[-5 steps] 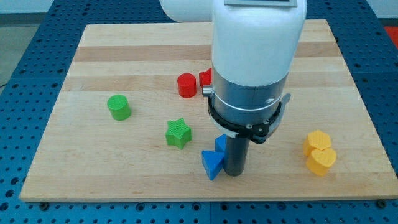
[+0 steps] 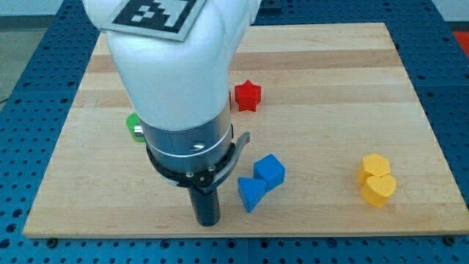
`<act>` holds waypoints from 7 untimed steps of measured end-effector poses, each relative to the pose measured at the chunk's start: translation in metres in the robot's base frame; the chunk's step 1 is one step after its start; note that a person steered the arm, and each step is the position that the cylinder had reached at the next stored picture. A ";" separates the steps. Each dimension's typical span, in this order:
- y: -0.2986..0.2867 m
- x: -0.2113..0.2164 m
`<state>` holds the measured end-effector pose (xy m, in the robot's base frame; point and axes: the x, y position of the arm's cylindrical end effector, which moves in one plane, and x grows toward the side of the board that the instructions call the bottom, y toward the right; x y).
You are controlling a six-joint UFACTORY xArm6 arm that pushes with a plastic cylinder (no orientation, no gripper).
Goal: Push the blue cube to the center right of the board
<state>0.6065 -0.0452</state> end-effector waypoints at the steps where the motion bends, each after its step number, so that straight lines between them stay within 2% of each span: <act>1: 0.057 0.000; 3: 0.069 -0.053; 4: 0.076 -0.056; 5: 0.093 -0.096; 6: 0.104 -0.167; 7: 0.141 -0.179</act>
<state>0.4273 0.0959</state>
